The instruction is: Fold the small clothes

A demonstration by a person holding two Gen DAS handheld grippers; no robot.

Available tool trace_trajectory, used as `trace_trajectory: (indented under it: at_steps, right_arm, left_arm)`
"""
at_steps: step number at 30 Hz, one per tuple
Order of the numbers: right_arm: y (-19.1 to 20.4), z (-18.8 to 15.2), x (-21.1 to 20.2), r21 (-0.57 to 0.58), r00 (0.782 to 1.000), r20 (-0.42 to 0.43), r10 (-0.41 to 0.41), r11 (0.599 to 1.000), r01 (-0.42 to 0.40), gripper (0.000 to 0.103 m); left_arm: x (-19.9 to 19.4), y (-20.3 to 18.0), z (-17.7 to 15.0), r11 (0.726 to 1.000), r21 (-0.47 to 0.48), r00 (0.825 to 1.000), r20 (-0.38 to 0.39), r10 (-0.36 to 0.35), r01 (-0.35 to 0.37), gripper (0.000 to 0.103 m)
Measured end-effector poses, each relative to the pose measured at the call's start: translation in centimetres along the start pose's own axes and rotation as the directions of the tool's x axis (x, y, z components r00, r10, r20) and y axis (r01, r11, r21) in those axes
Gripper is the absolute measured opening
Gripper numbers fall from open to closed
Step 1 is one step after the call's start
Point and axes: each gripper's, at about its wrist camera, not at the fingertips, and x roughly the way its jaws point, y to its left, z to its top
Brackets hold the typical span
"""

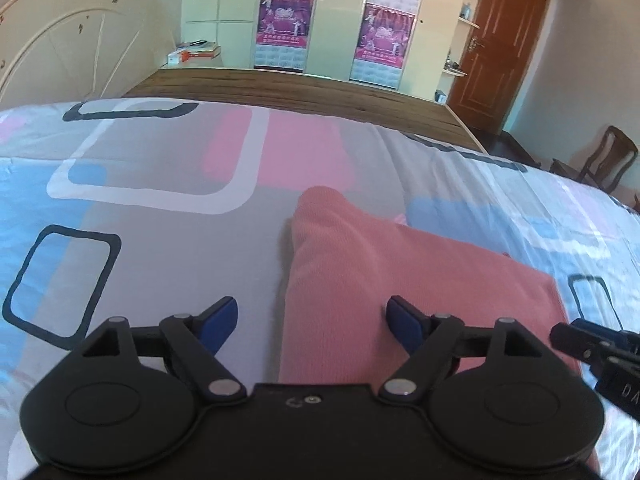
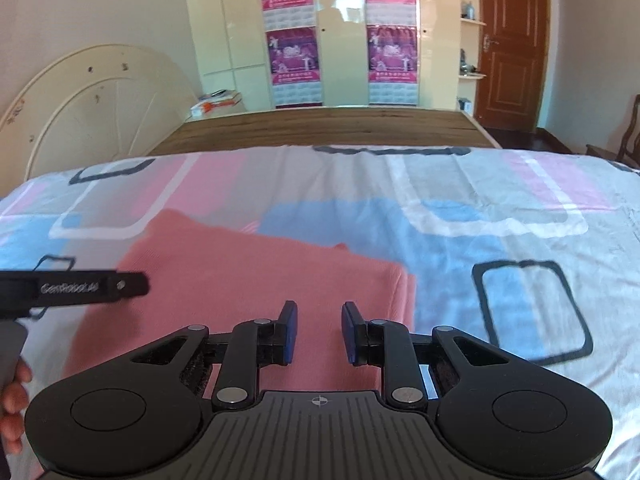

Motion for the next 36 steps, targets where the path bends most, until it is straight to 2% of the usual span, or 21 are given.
trace_trajectory:
  at_steps: [4, 7, 12, 15, 17, 22, 25, 29, 31, 33, 36]
  right_arm:
    - [0.7, -1.1, -0.7, -0.033, 1.0, -0.008, 0.008, 0.999, -0.009, 0.024]
    - [0.4, -2.2, -0.7, -0.051, 0.999, -0.029, -0.015, 0.999, 0.013, 0.024]
    - [-0.5, -4.3, 0.7, -0.129, 0.985, -0.073, -0.155, 0.981, 0.145, 0.024]
    - [-1.3, -4.1, 0.1, -0.093, 0.986, -0.083, -0.142, 0.987, 0.135, 0.024]
    - [-1.4, -3.9, -1.3, -0.07, 0.992, -0.065, -0.106, 0.992, 0.102, 0.024]
    - [-0.1, -4.5, -4.8, -0.082, 1.0, -0.031, -0.002, 0.997, -0.001, 0.024]
    - [0.9, -5.8, -6.2, -0.113, 0.999, -0.034, 0.026, 0.993, -0.03, 0.024]
    - [1.7, -8.0, -6.5, -0.17, 0.998, -0.067, 0.011, 0.985, -0.023, 0.024]
    - [1.6, -9.2, -5.9, -0.204, 0.995, -0.097, -0.034, 0.979, 0.013, 0.024]
    - [1.3, -10.1, -5.3, -0.22, 0.991, -0.124, -0.059, 0.975, 0.03, 0.023]
    - [0.9, -10.8, -5.3, -0.239, 0.989, -0.119, -0.085, 0.97, 0.055, 0.022]
  left_arm:
    - [-0.9, -0.3, -1.0, 1.0, 0.007, 1.0, -0.013, -0.011, 0.011, 0.081]
    - [-1.2, -0.4, -2.0, 1.0, 0.012, 1.0, -0.024, -0.019, 0.02, 0.081]
    - [-1.0, -0.9, -3.2, 0.999, 0.021, 0.999, -0.039, -0.024, 0.025, 0.082]
    - [-1.8, -1.1, -3.3, 0.998, 0.041, 0.999, -0.035, -0.037, 0.038, 0.08]
    - [-2.7, -0.8, -3.6, 0.998, 0.043, 0.998, -0.029, -0.051, 0.052, 0.08]
    - [-5.2, 0.6, -5.4, 0.997, 0.043, 0.998, -0.014, -0.067, 0.067, 0.081]
    - [-6.4, 1.3, -6.7, 0.997, 0.034, 0.997, -0.015, -0.07, 0.07, 0.081]
    - [-6.2, 1.1, -8.4, 0.996, 0.028, 0.994, -0.071, -0.084, 0.086, 0.081]
    - [-5.6, 0.9, -9.3, 0.995, 0.007, 0.989, -0.103, -0.102, 0.103, 0.082]
    - [-5.3, 0.5, -9.8, 0.994, 0.002, 0.989, -0.105, -0.107, 0.108, 0.082]
    - [-5.2, 0.0, -10.1, 0.993, 0.01, 0.987, -0.113, -0.117, 0.119, 0.082]
